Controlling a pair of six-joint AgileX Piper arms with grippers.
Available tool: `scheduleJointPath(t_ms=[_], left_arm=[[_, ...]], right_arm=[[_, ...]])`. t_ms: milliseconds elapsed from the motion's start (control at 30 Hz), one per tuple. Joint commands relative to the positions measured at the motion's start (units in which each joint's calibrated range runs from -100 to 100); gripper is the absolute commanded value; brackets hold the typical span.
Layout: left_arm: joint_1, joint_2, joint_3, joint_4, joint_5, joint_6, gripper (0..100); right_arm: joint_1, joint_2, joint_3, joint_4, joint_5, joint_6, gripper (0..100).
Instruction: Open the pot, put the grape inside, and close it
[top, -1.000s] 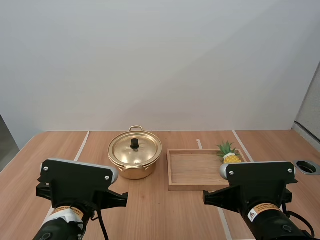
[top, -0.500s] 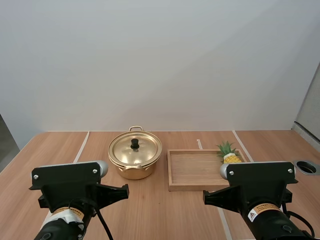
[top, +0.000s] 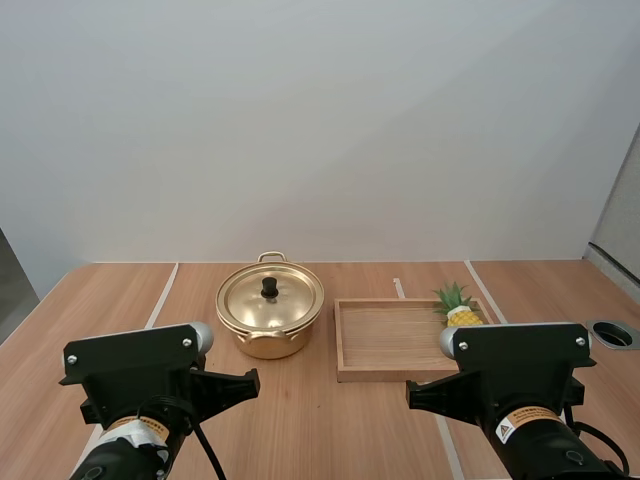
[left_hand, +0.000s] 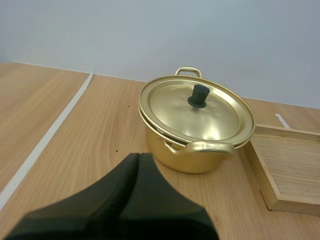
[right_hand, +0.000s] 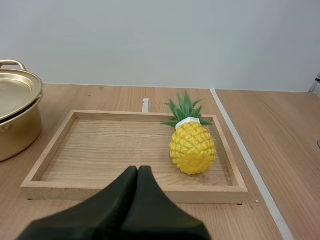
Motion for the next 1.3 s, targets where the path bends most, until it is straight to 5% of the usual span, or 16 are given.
scheduleJointPath(t_ms=[0, 100, 1267], left_arm=[[-0.13, -0.2, 0.1, -0.6, -2.3, 1.7, 0], [-0.13, -0.2, 0.1, -0.6, -6.3, 7.5, 0], [-0.13, -0.2, 0.1, -0.6, -10.1, 7.6, 0]], right_arm=[[-0.2, -0.4, 0.2, 0.5, -1.4, 0.0, 0], [-0.2, -0.4, 0.2, 0.5, -1.4, 0.0, 0], [-0.2, -0.4, 0.2, 1.4, -1.4, 0.0, 0]])
